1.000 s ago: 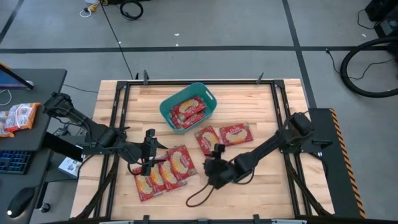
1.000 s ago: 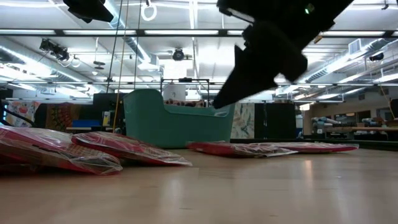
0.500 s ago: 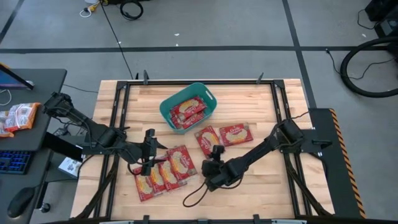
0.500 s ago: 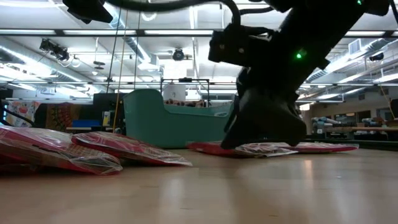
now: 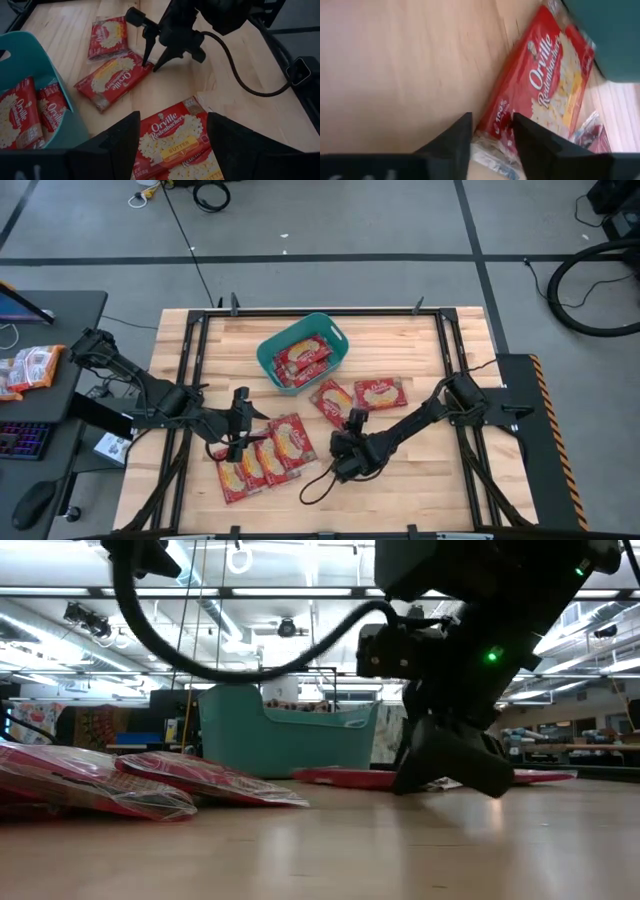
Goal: Sort popcorn bags into baskets
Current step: Put the red popcorn bag into the green bin
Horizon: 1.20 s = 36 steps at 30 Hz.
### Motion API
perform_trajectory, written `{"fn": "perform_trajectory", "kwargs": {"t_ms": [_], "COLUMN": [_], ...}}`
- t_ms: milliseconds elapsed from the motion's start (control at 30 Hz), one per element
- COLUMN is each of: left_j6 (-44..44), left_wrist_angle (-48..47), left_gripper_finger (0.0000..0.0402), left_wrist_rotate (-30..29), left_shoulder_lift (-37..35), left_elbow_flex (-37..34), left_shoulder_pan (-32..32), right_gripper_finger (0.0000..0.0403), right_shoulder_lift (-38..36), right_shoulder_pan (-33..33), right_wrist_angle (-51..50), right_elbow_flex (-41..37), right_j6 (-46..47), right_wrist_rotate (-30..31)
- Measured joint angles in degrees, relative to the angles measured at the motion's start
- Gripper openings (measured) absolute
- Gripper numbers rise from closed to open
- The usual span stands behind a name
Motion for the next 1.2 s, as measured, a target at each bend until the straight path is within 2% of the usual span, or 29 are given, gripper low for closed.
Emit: {"fn": "perform_trajectory", "kwargs": {"t_ms": [267, 467, 633, 733, 933, 1067, 1200], "left_j6": [0.61, 6.58, 11.69, 13.18, 11.85, 11.19, 11.02], "left_wrist_angle": [0.37, 1.54, 7.40, 9.27, 8.05, 6.12, 5.69], "left_gripper_finger": [0.0231, 0.0231, 0.0241, 0.0257, 0.0262, 0.0253, 0.0245], "left_wrist_rotate": [0.00, -0.24, -0.66, -0.84, -1.02, 1.80, 4.09], "left_shoulder_lift": [0.05, 3.78, 8.79, 10.52, 8.87, 6.71, 4.66], "left_elbow_flex": [-0.02, 0.00, 0.00, 0.00, 1.21, 3.41, 5.50], "left_shoulder_pan": [0.00, 0.50, 1.64, 2.61, 3.58, 3.10, 2.20], "right_gripper_finger": [0.0014, 0.0009, 0.0006, 0.0004, 0.0002, 0.0002, 0.0002], "right_shoulder_lift": [-0.30, -4.52, -10.02, -13.66, -20.45, -24.78, -26.86], "right_shoulder_pan": [-0.64, -0.17, -0.19, -0.16, -0.17, -1.11, -3.49], "right_wrist_angle": [-2.86, -11.17, -11.82, -12.47, -12.83, -12.31, -7.85], "right_elbow_flex": [0.49, 4.88, 6.01, 6.12, 6.12, 6.12, 6.15], "right_j6": [1.25, 1.93, -1.20, -2.07, -6.45, -10.95, -23.59], "right_wrist_rotate": [-4.35, -5.71, -7.46, -6.46, -1.13, 2.53, 4.18]}}
